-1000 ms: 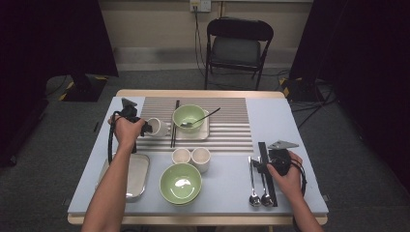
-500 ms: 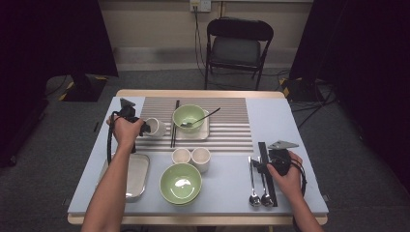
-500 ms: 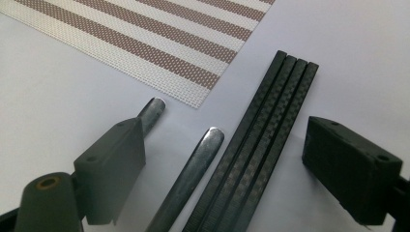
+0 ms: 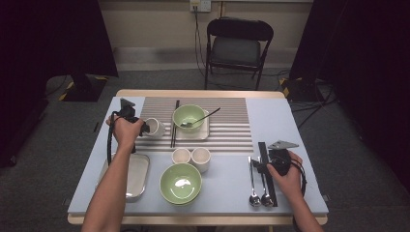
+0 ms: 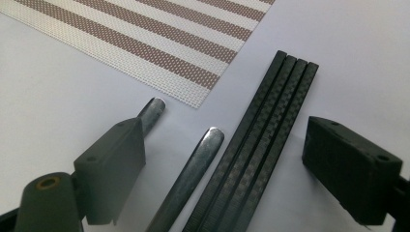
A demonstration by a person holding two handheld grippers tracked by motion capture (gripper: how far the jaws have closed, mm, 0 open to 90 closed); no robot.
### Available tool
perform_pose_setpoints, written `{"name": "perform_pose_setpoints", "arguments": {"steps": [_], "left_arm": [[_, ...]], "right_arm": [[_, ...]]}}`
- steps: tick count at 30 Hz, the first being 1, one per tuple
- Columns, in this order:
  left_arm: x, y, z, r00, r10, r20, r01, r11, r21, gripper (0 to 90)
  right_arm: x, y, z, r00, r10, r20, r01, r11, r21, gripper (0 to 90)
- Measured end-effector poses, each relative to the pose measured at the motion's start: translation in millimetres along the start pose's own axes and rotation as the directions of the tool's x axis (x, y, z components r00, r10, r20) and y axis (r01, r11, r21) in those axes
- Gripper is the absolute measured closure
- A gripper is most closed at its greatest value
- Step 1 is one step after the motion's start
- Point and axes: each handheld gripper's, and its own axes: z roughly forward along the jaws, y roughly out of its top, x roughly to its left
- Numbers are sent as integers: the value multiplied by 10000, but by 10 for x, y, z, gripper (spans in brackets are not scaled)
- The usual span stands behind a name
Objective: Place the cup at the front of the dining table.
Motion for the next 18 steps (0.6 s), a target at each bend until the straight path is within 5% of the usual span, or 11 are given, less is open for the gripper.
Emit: {"name": "perform_pose_setpoints", "arguments": {"steps": [18], "left_arm": [[-30,-3,-5,9999,-104,48,105,9997,-241,809]], "right_arm": [[-1,1,1,10000,0,-4,0,10000,-9,142]]}}
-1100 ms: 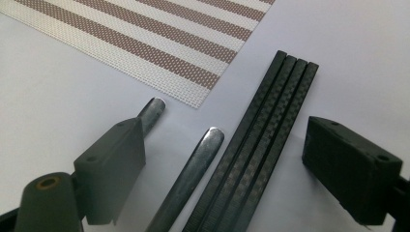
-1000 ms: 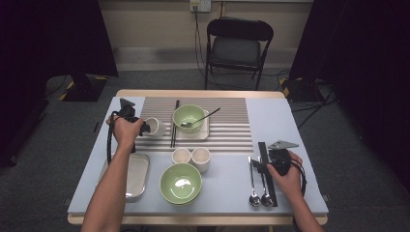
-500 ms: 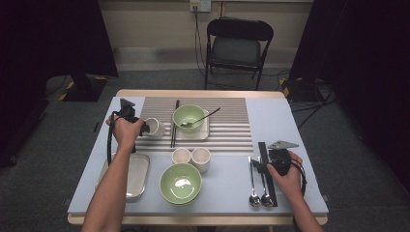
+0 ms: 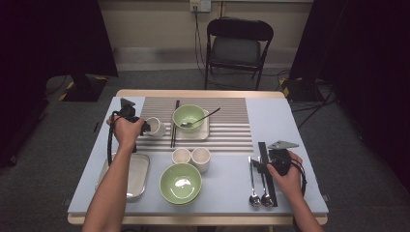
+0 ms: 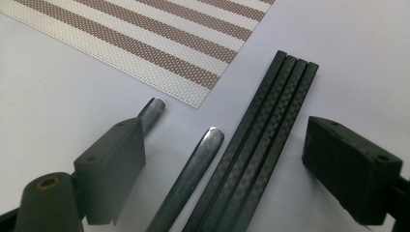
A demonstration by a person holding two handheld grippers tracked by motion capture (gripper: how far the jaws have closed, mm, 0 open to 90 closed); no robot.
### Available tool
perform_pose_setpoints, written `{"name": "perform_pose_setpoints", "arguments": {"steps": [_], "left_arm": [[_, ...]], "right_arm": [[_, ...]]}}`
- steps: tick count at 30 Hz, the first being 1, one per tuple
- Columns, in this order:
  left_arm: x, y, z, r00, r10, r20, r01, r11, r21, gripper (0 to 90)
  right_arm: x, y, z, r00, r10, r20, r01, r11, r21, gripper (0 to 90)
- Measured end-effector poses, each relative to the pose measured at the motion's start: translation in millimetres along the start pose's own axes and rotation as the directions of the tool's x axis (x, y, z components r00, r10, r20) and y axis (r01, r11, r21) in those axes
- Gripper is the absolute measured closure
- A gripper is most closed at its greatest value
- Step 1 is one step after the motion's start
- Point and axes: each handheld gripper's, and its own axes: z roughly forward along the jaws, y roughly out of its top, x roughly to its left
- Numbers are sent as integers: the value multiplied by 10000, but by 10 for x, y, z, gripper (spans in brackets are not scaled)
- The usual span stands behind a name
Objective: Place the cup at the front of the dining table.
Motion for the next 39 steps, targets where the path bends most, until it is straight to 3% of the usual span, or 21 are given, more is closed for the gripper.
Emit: {"name": "perform_pose_setpoints", "arguments": {"steps": [17,39], "left_arm": [[-16,2,-45,9998,-118,179,124,9995,-288,797],[-64,2,-74,9996,163,241,-150,9985,-524,780]], "right_arm": [[1,0,-1,10000,2,8,-2,10000,8,142],[0,0,0,10000,-4,-1,4,10000,2,142]]}}
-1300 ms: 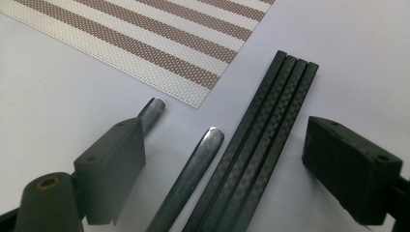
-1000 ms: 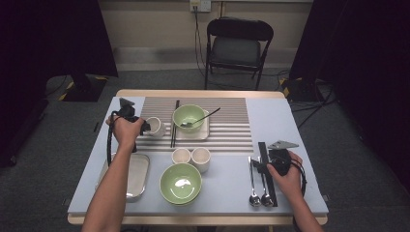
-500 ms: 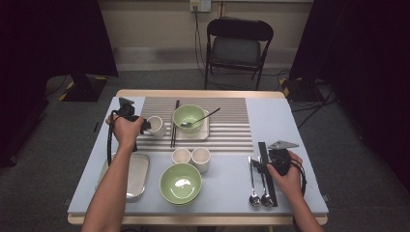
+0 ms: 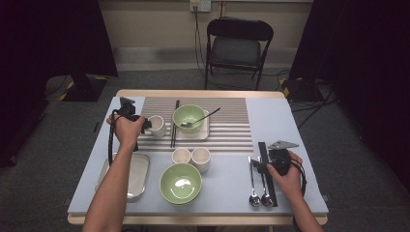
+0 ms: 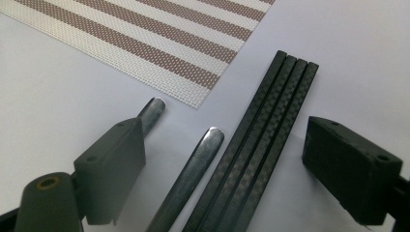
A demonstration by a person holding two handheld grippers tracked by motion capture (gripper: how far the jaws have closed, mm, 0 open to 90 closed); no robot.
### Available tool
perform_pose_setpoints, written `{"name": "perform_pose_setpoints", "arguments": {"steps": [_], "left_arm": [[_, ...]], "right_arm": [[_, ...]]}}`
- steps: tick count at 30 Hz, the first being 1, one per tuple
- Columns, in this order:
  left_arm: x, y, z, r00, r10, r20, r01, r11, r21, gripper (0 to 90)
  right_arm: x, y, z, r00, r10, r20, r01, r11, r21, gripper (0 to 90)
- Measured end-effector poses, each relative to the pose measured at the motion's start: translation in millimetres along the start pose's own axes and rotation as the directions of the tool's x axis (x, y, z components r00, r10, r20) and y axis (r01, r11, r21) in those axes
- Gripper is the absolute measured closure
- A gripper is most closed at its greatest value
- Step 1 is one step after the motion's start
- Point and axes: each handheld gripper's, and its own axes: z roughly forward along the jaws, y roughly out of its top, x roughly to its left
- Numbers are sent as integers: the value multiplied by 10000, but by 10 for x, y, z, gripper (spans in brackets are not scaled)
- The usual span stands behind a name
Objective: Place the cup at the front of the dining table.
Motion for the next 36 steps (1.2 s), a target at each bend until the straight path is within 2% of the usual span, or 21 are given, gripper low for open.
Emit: {"name": "perform_pose_setpoints", "arguments": {"steps": [19,27,36], "left_arm": [[-37,-10,5,9996,215,-173,-216,9998,-38,757],[-56,-14,10,9997,253,-55,-254,9996,-111,728],[-112,7,-3,9989,406,-219,-411,9989,-217,710]], "right_arm": [[0,0,0,10000,1,0,-1,10000,-1,142],[0,0,0,10000,3,-2,-3,10000,0,142],[0,0,0,10000,13,-2,-13,10000,1,142]]}}
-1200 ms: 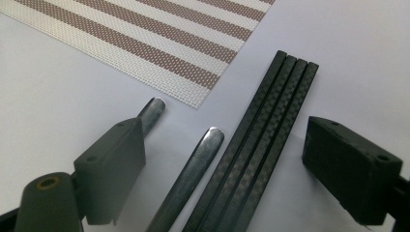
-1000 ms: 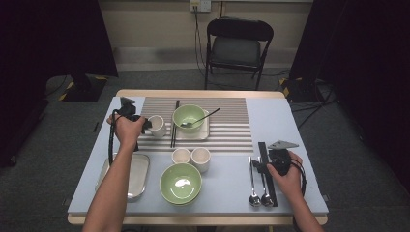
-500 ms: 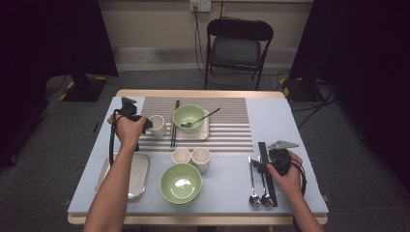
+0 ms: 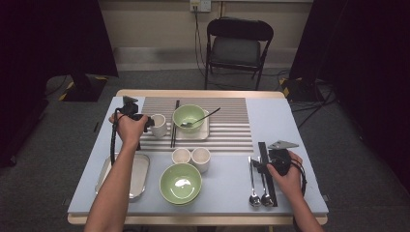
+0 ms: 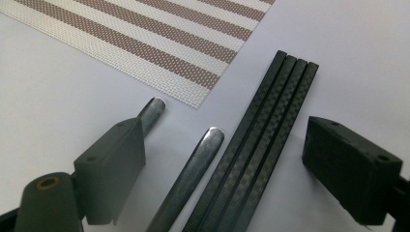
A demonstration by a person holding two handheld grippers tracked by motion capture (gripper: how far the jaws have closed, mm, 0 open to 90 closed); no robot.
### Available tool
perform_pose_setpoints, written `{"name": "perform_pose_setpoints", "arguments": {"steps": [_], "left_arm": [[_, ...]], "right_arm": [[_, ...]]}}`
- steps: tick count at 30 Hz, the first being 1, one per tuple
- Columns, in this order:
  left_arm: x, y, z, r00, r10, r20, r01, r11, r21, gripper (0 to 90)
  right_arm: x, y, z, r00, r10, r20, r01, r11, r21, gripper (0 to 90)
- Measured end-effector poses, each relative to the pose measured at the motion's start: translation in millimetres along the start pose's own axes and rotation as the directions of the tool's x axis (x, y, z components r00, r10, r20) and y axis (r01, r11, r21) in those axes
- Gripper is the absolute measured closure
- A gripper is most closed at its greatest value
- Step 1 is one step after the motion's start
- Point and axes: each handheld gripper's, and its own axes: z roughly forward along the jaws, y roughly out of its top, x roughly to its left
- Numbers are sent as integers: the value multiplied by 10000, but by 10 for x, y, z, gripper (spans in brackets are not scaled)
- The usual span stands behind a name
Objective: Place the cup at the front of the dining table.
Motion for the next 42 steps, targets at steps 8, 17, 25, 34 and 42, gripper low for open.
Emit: {"name": "perform_pose_setpoints", "arguments": {"steps": [8,17,25,34,42], "left_arm": [[-12,7,-1,10000,25,34,-25,10000,15,705],[-21,6,13,10000,-11,44,11,10000,85,671],[-26,7,10,10000,-64,74,63,10000,76,622],[-33,7,-15,9996,-141,232,142,9999,-53,556],[-21,5,-46,9988,-60,496,62,10000,-38,456]], "right_arm": [[0,0,0,10000,-2,-1,2,10000,-1,142],[-1,0,0,10000,-9,1,9,10000,-3,142],[-1,0,0,10000,0,0,0,10000,0,142],[-1,1,0,10000,0,1,0,10000,3,142],[0,0,0,10000,-16,2,16,10000,-4,142]]}}
